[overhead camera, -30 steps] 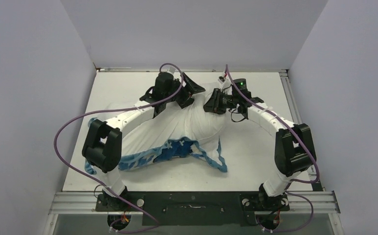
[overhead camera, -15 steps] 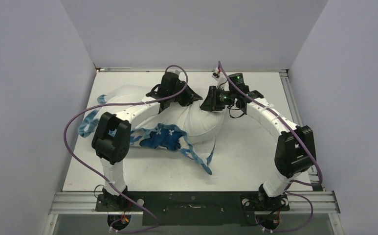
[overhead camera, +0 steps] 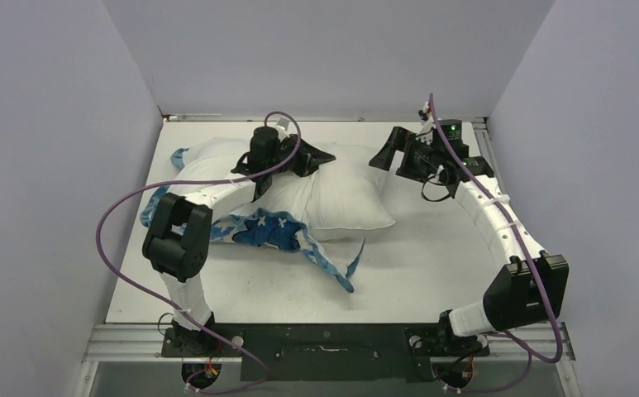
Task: Put the pillow into the pillowcase
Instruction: Stuff the pillow into the pillowcase.
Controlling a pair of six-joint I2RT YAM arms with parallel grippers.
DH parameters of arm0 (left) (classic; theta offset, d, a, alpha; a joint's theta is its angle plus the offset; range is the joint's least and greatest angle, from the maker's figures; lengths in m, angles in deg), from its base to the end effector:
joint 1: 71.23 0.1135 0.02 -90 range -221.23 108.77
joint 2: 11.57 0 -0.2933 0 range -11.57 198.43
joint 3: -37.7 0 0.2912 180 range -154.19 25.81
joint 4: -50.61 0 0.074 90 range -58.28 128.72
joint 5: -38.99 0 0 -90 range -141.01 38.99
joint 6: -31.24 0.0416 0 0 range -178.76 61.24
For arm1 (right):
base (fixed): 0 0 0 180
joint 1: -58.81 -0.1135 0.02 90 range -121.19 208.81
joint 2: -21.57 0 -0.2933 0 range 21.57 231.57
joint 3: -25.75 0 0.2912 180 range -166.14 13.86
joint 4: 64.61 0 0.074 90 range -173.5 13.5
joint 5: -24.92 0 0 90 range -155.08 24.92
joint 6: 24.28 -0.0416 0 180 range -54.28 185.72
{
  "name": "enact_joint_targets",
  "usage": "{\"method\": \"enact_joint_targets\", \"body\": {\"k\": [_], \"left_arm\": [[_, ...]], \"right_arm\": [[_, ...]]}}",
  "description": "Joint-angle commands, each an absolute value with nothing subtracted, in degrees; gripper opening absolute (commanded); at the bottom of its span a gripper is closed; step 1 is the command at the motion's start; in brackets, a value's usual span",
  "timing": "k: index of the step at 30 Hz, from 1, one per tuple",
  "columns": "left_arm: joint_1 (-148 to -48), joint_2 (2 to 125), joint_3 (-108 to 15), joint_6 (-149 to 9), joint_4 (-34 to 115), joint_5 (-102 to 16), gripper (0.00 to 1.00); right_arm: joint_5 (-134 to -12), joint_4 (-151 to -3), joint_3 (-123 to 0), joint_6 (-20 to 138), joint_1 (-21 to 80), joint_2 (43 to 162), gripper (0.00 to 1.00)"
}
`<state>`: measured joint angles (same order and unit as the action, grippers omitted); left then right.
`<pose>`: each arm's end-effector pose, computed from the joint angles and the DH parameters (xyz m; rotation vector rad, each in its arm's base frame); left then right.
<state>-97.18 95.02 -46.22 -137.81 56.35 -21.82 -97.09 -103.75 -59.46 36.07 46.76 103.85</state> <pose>0.4209 -0.2274 0.2502 -0.5996 2.1432 -1.6309 0.3471 0.0966 0.3545 0.0208 2.2781 1.0113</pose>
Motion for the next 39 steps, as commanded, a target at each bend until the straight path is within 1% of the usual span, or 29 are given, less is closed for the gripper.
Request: {"method": "enact_joint_targets", "body": {"k": [1,2,3,4,7,10,13,15,20,21,24,26,27,28,29,31,32,33,34,35,39], "left_arm": [[-92.58,90.43,-45.03,-142.74,63.6,-17.54,0.0],[-91.9,90.11,-44.8,-142.75,63.44,-17.22,0.0],[-91.29,89.68,-44.51,-142.97,63.68,-17.14,0.0],[-90.79,89.36,-44.3,-143.3,63.88,-17.07,0.0],[-89.47,88.48,-44.03,-144.84,65.35,-16.94,0.0],[-88.72,87.83,-44.12,-146.46,66.87,-16.78,0.0],[-88.13,87.33,-44.72,-146.66,67.15,-16.56,0.0],[-88.02,87.22,-45.03,-147.39,68.23,-16.18,0.0],[-88.1,87.06,-45.39,-149.73,70.86,-14.83,0.0],[-88.1,86.9,-45.34,-150.23,71.41,-14.66,0.0],[-88.1,86.46,-45.52,-152.1,73.2,-14.09,0.0],[-88.1,86.26,-45.64,-153.96,75.48,-13.47,0.0],[-88.17,86.13,-45.67,-154.97,76.58,-13.2,0.0],[-88.19,85.85,-45.67,-155.83,77.29,-12.99,0.0],[-88.24,85.5,-45.65,-156.48,78.11,-12.77,0.0],[-88.2,84.89,-45.6,-157.07,78.74,-12.12,0.0],[-88.19,84.45,-45.52,-157.18,78.79,-11.9,0.0],[-88.15,84.08,-45.36,-157.15,78.73,-11.74,0.0],[-88.12,83.75,-45.26,-157.0,78.46,-11.59,0.0],[-88.1,83.46,-45.05,-156.76,78.29,-11.39,0.0],[-88.06,83.26,-43.9,-156.71,79.15,-11.17,0.0]], "right_arm": [[-84.34,-109.63,-58.38,33.55,49.29,102.82,1.0],[-82.71,-110.52,-58.32,33.07,49.89,102.99,1.0],[-81.04,-111.3,-58.04,32.76,50.41,103.27,0.96],[-80.07,-111.57,-57.45,32.56,50.79,103.68,0.95],[-81.84,-110.61,-53.78,29.67,52.67,105.7,0.95],[-88.72,-104.97,-47.69,26.06,53.7,108.2,0.96],[-97.37,-95.79,-41.93,22.52,53.09,112.04,0.97],[-100.31,-91.35,-40.56,21.64,50.85,115.33,0.97],[-102.38,-84.02,-43.32,17.9,43.04,124.51,0.98],[-102.09,-82.71,-44.09,16.78,41.79,126.27,0.97],[-99.22,-79.93,-47.0,14.85,38.99,131.69,0.92],[-97.29,-78.76,-49.67,13.95,37.76,135.83,0.85],[-96.42,-78.11,-50.52,13.38,37.31,137.63,0.8],[-95.84,-77.26,-51.46,12.7,36.95,139.5,0.73],[-95.52,-75.5,-52.14,12.02,36.67,141.0,0.63],[-94.85,-74.4,-54.11,12.44,36.28,143.03,0.35],[-94.46,-74.85,-55.23,13.3,36.28,143.41,0.23],[-93.94,-75.89,-56.29,14.44,36.35,143.17,0.13],[-93.69,-76.27,-57.06,15.8,36.64,142.46,0.07],[-93.88,-76.32,-57.72,16.92,37.13,141.04,0.05],[-97.6,-76.33,-59.33,20.4,41.0,131.54,0.05]]}}
